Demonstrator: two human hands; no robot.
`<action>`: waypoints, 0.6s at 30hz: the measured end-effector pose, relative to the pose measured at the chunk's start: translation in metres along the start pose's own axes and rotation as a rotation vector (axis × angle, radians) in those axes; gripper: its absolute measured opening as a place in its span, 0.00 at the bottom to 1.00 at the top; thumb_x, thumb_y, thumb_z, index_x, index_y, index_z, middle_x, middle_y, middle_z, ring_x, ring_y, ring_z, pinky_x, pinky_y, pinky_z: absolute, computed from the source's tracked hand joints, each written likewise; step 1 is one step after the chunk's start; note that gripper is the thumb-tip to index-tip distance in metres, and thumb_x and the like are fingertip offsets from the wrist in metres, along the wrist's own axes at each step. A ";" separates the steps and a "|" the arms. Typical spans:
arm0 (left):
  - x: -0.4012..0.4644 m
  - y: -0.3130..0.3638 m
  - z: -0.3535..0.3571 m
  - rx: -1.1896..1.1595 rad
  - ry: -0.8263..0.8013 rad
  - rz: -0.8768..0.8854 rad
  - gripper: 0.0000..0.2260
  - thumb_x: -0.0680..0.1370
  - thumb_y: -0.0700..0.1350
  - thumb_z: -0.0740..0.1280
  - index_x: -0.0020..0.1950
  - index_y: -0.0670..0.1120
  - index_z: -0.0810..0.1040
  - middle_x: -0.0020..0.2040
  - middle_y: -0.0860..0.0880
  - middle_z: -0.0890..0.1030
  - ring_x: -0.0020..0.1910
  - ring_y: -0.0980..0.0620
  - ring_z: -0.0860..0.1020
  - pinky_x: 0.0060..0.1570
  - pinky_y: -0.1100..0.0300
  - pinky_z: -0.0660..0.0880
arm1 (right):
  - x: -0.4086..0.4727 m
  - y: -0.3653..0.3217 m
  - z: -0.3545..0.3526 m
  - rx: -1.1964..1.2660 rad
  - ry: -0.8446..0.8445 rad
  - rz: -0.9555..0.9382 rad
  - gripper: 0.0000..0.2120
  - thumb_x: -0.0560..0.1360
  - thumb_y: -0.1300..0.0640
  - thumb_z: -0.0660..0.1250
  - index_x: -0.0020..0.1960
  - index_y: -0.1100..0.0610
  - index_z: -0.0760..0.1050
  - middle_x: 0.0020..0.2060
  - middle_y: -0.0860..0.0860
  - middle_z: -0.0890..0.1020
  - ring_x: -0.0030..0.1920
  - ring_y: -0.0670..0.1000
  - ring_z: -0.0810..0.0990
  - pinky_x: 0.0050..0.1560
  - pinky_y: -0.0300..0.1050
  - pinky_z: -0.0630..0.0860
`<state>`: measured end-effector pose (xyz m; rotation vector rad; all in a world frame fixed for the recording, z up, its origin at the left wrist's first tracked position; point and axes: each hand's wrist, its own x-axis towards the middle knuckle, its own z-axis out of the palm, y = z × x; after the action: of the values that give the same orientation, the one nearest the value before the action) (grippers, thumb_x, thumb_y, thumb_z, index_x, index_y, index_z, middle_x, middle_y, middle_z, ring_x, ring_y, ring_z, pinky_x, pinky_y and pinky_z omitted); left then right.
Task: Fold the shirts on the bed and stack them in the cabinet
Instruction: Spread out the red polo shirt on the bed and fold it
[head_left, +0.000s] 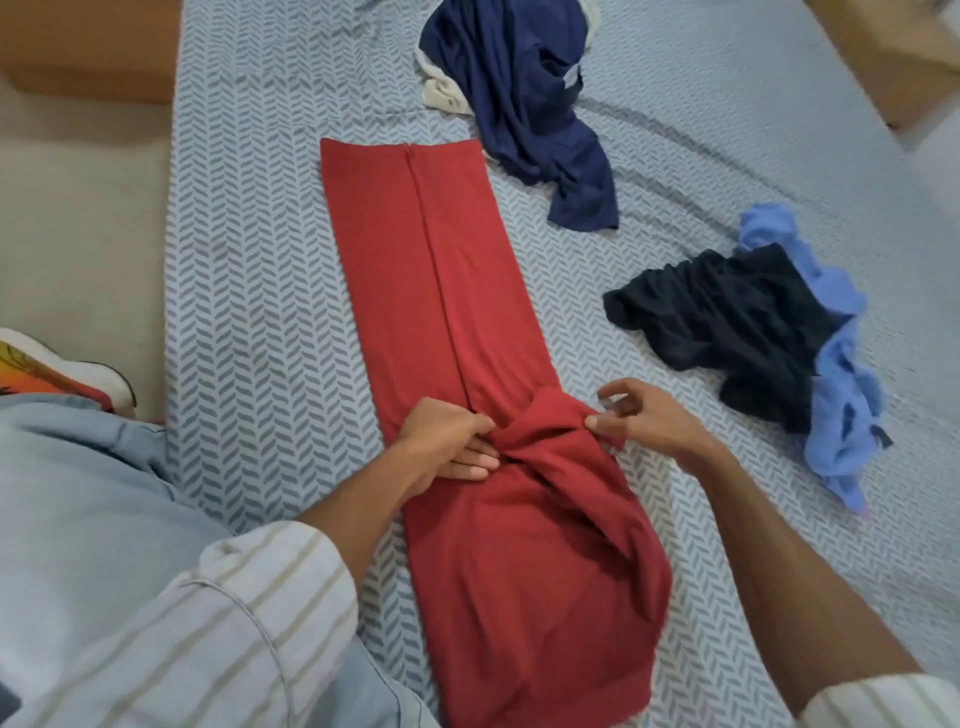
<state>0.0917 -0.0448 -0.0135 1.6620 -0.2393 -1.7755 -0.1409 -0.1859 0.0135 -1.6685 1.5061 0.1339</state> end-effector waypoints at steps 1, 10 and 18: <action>-0.001 -0.003 0.001 -0.022 0.020 0.013 0.06 0.80 0.42 0.68 0.49 0.39 0.79 0.40 0.41 0.85 0.38 0.48 0.85 0.41 0.54 0.82 | -0.006 0.008 0.003 0.047 -0.009 0.016 0.18 0.69 0.52 0.79 0.55 0.53 0.78 0.44 0.52 0.84 0.43 0.50 0.84 0.52 0.47 0.79; -0.024 -0.018 0.004 -0.198 0.075 0.056 0.21 0.81 0.55 0.65 0.57 0.37 0.79 0.49 0.39 0.85 0.47 0.45 0.86 0.48 0.53 0.82 | -0.055 -0.019 -0.006 0.466 0.221 -0.193 0.11 0.70 0.63 0.77 0.40 0.54 0.75 0.34 0.51 0.79 0.38 0.51 0.78 0.42 0.48 0.77; -0.055 -0.025 -0.003 -0.436 -0.251 -0.095 0.38 0.73 0.74 0.60 0.62 0.41 0.81 0.57 0.37 0.83 0.55 0.37 0.82 0.57 0.37 0.78 | -0.122 -0.068 0.072 0.133 -0.098 -0.624 0.16 0.68 0.59 0.78 0.52 0.48 0.79 0.44 0.47 0.85 0.44 0.47 0.84 0.46 0.43 0.80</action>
<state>0.0828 0.0068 0.0171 1.1605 0.1141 -1.9400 -0.0831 -0.0539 0.0757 -1.9098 0.8480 -0.2141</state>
